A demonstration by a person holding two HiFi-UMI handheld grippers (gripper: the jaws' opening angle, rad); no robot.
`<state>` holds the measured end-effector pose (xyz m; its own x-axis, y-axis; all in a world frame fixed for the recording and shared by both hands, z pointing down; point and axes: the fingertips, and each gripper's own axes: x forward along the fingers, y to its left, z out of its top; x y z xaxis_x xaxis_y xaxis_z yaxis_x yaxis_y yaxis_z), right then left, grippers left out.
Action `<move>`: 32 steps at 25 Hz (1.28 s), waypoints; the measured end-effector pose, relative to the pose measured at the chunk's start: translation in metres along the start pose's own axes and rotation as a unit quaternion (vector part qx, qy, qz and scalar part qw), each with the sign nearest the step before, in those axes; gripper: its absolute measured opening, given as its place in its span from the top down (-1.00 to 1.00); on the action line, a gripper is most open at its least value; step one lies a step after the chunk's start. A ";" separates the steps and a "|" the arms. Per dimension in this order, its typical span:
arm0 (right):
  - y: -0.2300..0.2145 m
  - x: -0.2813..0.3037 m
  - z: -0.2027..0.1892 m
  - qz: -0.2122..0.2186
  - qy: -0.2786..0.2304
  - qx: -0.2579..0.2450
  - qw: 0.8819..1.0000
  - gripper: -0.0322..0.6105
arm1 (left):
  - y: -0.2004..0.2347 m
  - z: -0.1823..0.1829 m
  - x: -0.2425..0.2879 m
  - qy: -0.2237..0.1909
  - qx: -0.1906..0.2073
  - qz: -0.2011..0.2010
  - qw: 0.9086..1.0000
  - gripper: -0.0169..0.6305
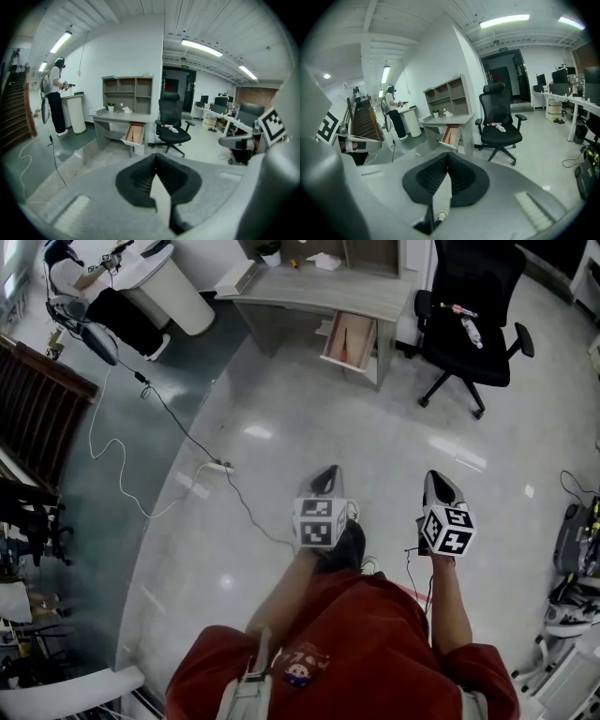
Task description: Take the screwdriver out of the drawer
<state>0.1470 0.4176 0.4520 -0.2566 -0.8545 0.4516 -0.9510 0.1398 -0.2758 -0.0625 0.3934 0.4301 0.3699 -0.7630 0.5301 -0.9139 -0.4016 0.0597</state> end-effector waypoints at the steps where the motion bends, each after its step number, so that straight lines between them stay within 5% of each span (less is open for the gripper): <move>1: 0.001 0.007 0.003 -0.001 0.000 -0.001 1.000 0.89 | 0.005 0.003 0.006 -0.001 -0.001 -0.001 1.000 0.95; 24: 0.052 0.218 0.140 -0.036 0.004 -0.030 0.999 0.89 | 0.178 0.127 0.158 0.001 -0.020 -0.036 0.999 0.95; 32: 0.064 0.264 0.161 -0.046 0.001 -0.032 0.998 0.89 | 0.210 0.145 0.196 0.006 -0.017 -0.054 0.998 0.95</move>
<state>0.0466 0.1199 0.4169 -0.1671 -0.8642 0.4746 -0.9798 0.0917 -0.1778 -0.1580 0.0860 0.4243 0.4641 -0.7100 0.5296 -0.8742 -0.4634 0.1448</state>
